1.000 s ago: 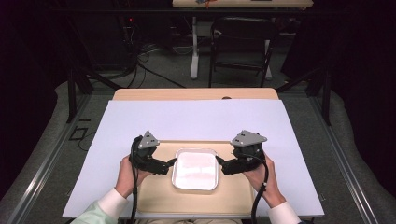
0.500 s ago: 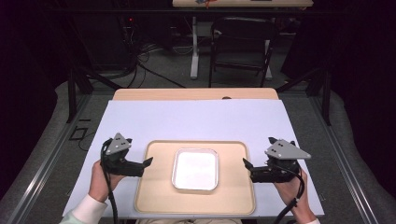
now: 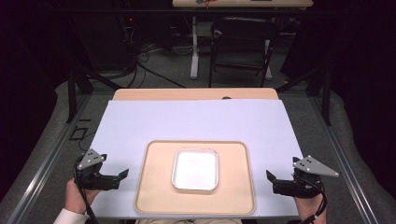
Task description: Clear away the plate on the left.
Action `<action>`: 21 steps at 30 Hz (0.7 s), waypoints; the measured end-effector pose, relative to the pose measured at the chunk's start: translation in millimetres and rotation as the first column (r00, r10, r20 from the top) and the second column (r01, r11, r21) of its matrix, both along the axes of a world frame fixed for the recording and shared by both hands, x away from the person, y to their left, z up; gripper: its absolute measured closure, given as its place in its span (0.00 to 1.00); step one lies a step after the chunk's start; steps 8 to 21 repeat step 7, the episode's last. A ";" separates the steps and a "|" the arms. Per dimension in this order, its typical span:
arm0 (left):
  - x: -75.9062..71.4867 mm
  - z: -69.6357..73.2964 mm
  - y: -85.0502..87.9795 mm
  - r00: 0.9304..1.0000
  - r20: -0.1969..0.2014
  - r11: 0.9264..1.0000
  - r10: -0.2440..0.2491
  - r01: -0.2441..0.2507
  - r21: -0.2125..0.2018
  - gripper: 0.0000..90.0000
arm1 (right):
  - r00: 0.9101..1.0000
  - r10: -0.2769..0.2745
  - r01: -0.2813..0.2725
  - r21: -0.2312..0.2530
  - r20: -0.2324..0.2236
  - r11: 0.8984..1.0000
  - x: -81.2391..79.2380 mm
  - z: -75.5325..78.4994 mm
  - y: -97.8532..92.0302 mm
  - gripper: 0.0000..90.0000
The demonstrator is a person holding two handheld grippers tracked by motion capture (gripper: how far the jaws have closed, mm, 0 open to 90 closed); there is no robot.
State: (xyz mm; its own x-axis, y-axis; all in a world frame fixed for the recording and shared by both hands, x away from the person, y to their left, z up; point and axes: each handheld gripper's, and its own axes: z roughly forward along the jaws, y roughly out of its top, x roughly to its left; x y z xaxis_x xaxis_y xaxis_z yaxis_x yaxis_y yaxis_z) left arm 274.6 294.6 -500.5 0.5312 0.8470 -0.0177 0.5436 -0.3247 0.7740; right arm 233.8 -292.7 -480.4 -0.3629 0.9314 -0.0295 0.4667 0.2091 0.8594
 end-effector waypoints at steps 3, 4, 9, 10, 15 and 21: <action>-1.3 -8.8 2.7 1.000 -0.019 1.000 0.009 -0.010 -0.020 0.00 | 1.000 -0.020 0.020 -0.003 -0.023 1.000 -0.9 -7.3 -0.9 0.00; -1.0 -11.2 3.2 1.000 -0.028 1.000 0.001 -0.002 -0.030 0.00 | 0.999 -0.024 0.024 0.008 -0.038 1.000 -0.5 -10.4 -0.8 0.00; 2.6 -18.4 3.1 0.998 -0.064 0.999 -0.013 0.010 -0.041 0.00 | 0.993 -0.059 0.055 -0.045 -0.098 0.997 4.5 -18.5 -0.6 0.00; 2.6 -18.4 3.1 0.998 -0.064 0.999 -0.013 0.010 -0.041 0.00 | 0.993 -0.059 0.055 -0.045 -0.098 0.997 4.5 -18.5 -0.6 0.00; 2.6 -18.4 3.1 0.998 -0.064 0.999 -0.013 0.010 -0.041 0.00 | 0.993 -0.059 0.055 -0.045 -0.098 0.997 4.5 -18.5 -0.6 0.00; 2.6 -18.4 3.1 0.998 -0.064 0.999 -0.013 0.010 -0.041 0.00 | 0.993 -0.059 0.055 -0.045 -0.098 0.997 4.5 -18.5 -0.6 0.00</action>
